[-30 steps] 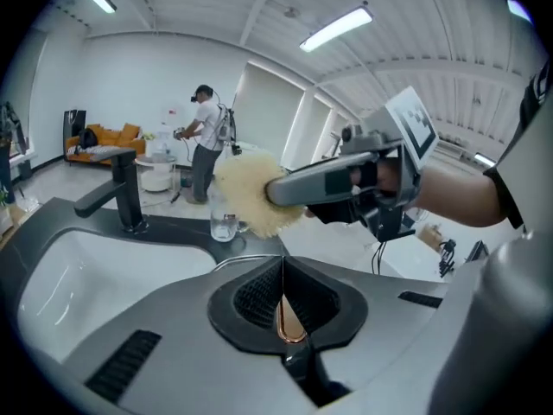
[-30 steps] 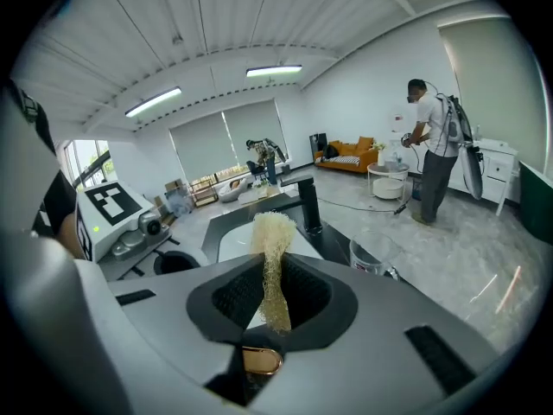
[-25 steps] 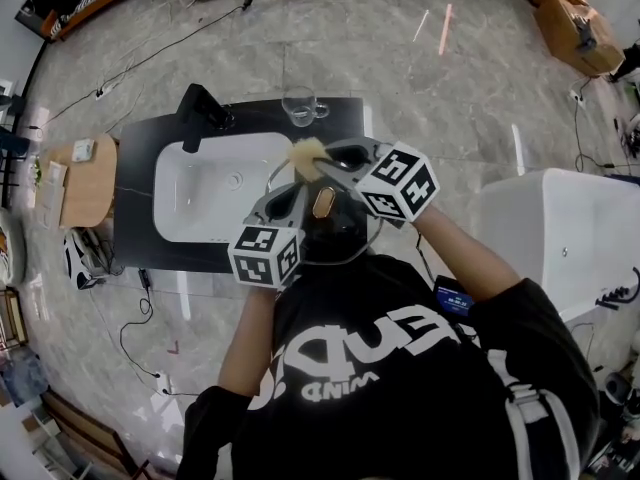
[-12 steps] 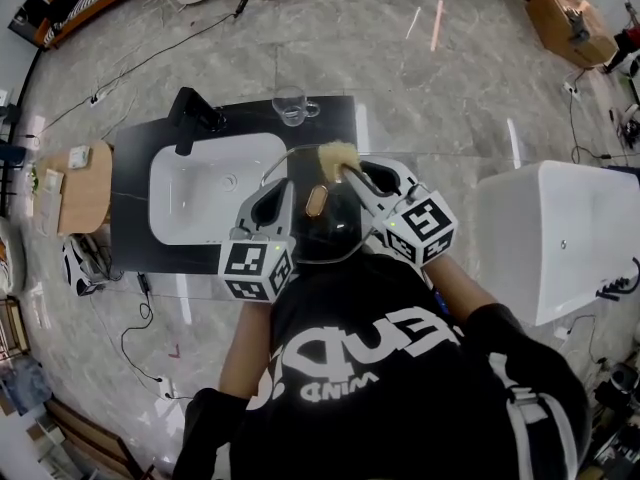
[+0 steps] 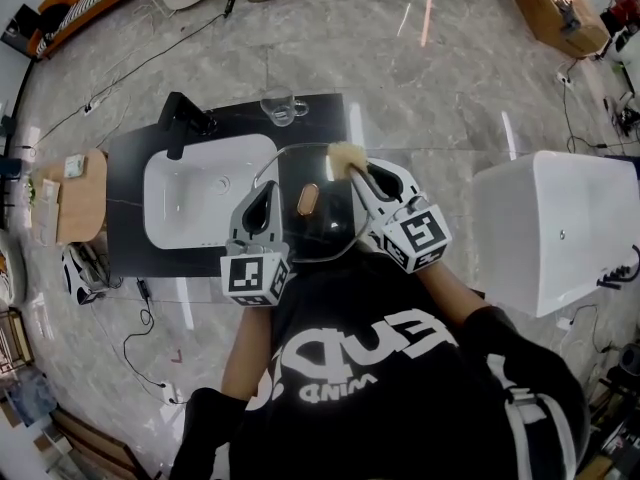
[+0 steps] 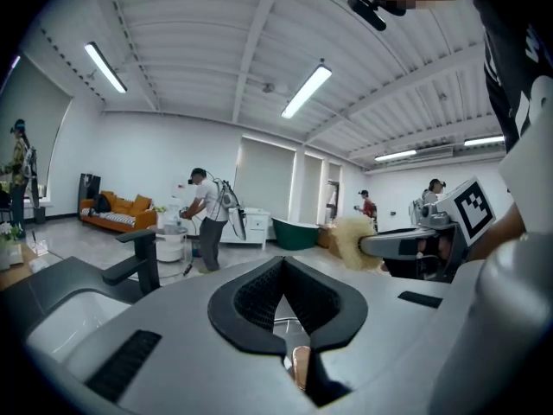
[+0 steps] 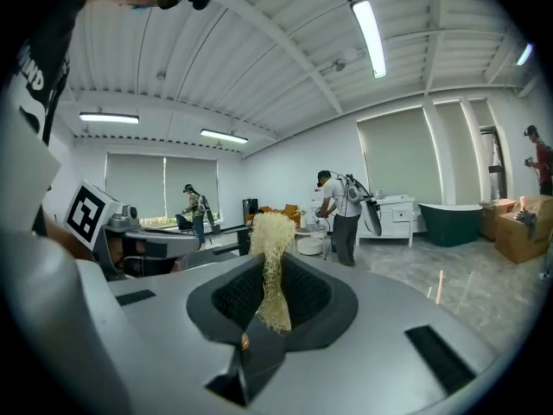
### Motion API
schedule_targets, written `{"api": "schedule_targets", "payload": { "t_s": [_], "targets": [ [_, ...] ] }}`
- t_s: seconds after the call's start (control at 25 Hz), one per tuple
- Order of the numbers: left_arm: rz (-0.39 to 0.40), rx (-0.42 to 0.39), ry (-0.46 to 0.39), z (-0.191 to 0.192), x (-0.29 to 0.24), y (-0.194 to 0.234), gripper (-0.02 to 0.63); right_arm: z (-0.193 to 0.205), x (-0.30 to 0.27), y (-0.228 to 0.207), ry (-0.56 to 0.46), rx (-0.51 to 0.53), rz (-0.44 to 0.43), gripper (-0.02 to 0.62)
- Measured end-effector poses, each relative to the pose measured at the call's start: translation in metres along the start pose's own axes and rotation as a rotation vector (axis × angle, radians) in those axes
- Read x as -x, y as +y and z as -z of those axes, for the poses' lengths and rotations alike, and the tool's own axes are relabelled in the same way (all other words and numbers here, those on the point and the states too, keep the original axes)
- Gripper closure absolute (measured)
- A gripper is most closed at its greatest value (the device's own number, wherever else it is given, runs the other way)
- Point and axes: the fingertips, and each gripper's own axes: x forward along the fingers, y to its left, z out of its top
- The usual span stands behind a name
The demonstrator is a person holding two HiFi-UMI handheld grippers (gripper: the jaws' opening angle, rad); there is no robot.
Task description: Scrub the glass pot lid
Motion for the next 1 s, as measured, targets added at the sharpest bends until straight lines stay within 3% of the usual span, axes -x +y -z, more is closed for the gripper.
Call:
{"api": "schedule_targets", "payload": {
  "t_s": [0.28, 1.0],
  "targets": [
    [-0.013, 0.005, -0.037, -0.0040, -0.0016, -0.0044, 0.592, 0.0006, 0.0051, 0.0002, -0.010, 0.011, 0.014, 0.548],
    [-0.013, 0.054, 0.001, 0.0012, -0.0083, 0.0018, 0.592, -0.0007, -0.0008, -0.0051, -0.001, 0.013, 0.007, 0.548]
  ]
}}
